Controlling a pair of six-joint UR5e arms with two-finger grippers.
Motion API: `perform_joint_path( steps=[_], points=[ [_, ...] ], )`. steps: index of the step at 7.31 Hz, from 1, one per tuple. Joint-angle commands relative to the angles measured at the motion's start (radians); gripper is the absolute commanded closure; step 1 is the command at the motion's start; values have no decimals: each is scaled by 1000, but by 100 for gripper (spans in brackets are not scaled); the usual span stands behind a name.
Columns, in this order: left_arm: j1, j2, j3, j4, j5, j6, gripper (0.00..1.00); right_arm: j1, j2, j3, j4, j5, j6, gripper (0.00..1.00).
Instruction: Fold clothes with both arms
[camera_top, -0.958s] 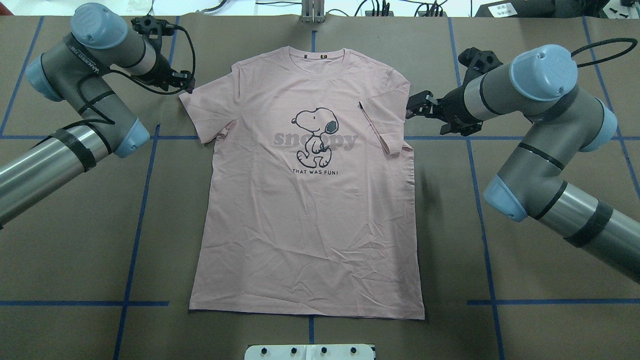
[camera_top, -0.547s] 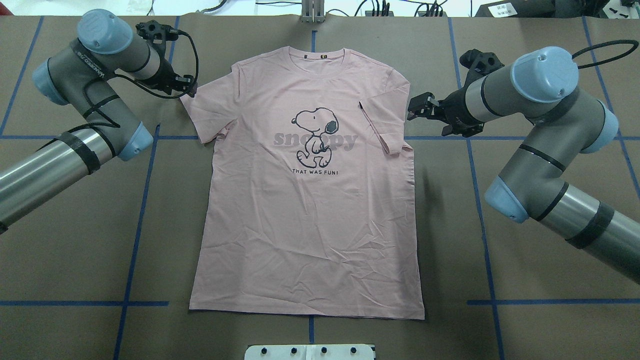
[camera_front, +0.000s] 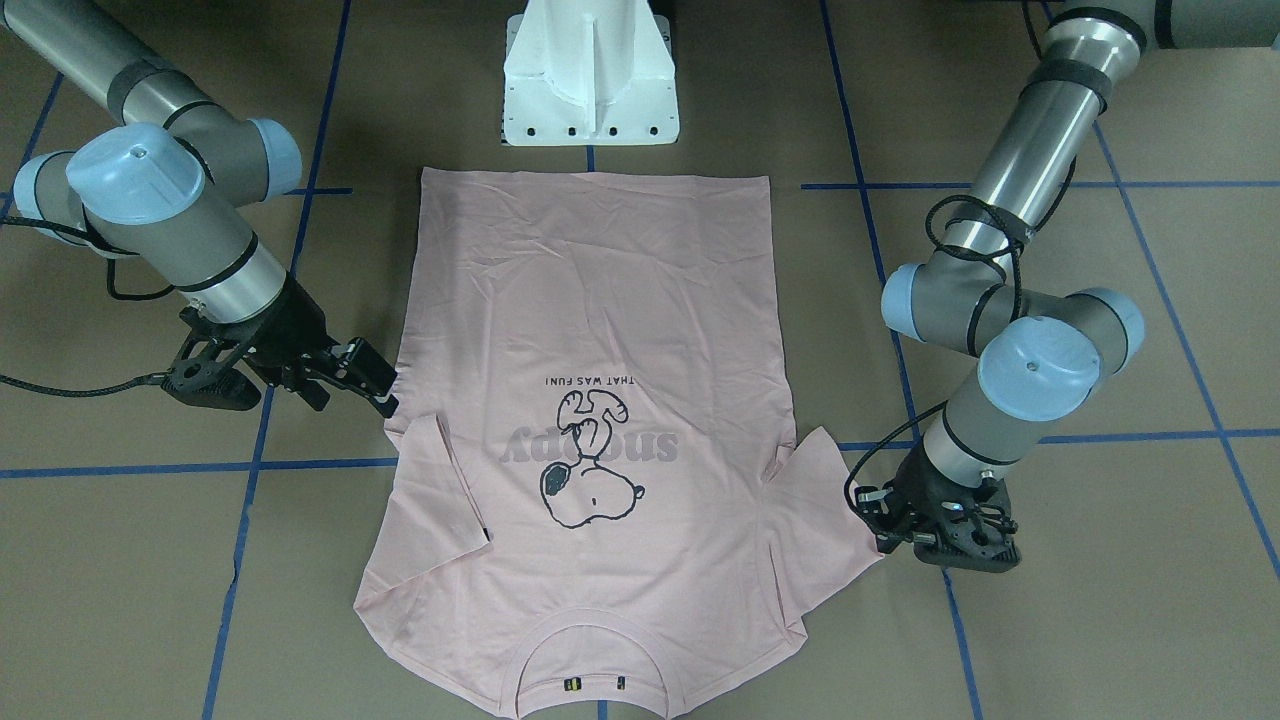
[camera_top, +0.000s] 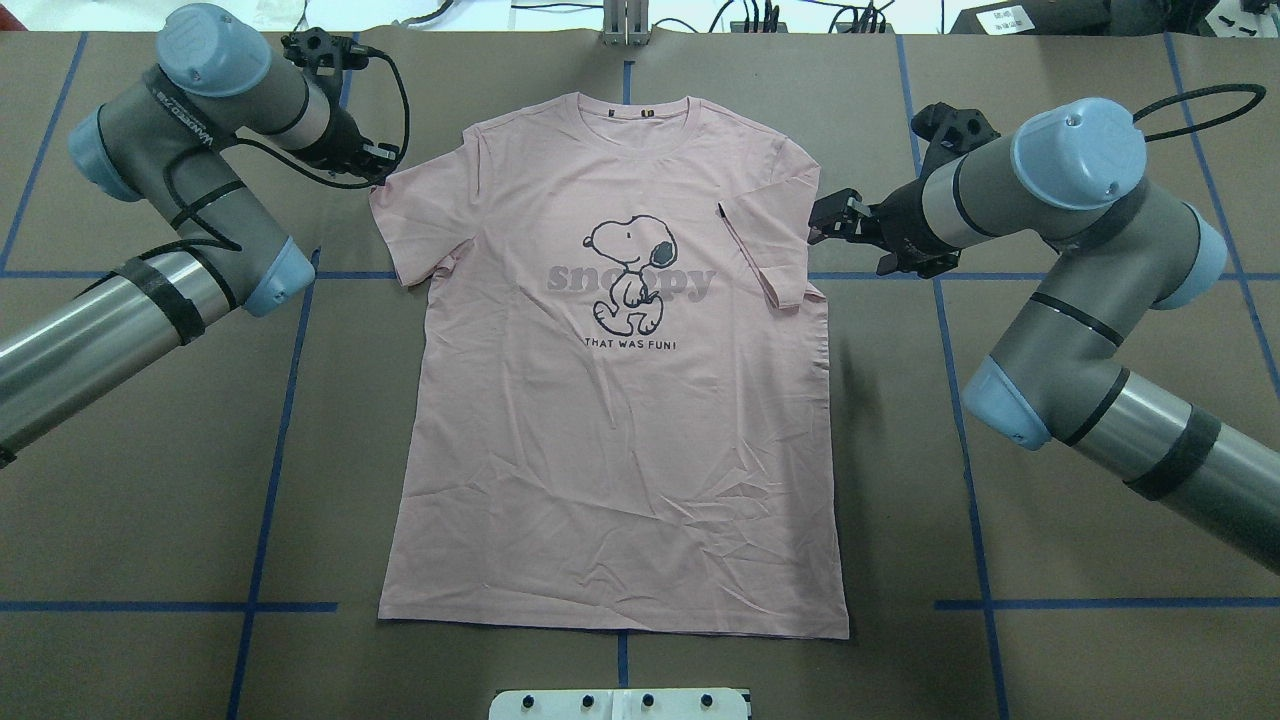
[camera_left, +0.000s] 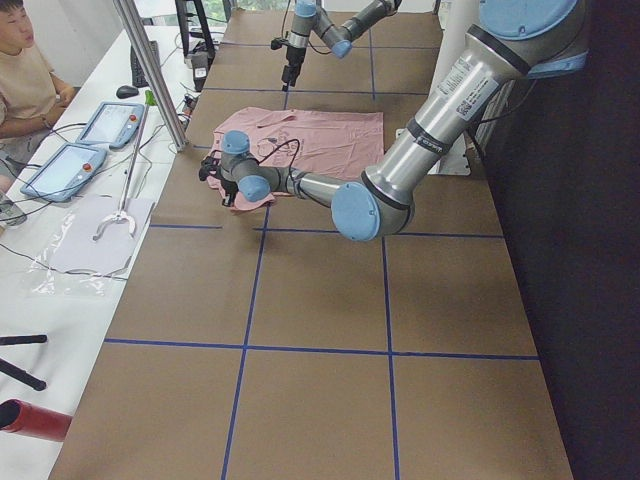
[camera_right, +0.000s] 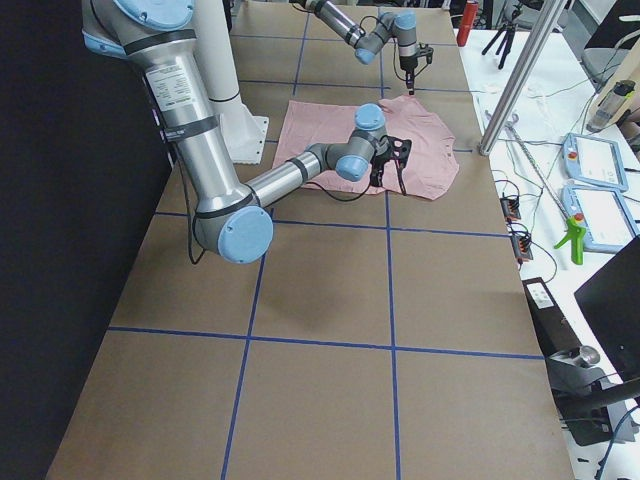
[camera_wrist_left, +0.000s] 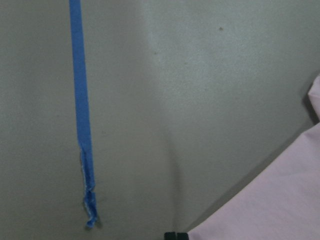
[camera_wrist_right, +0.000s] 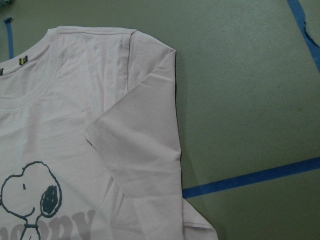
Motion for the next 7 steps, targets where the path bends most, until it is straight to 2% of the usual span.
perform_joint_path(
  steps=[1,2,4,7],
  points=[
    [23,-39,-71,43,-16,-129,100,-4,-2,-4,0,0,-2,0],
    [80,-71,-53,43,25,-172,100,-4,-7,-4,0,0,-2,0],
    [112,-183,102,35,137,-216,100,-5,-11,-11,0,-3,-2,0],
    [121,-222,135,32,152,-246,100,-7,-10,-14,0,-2,-2,0]
  ],
)
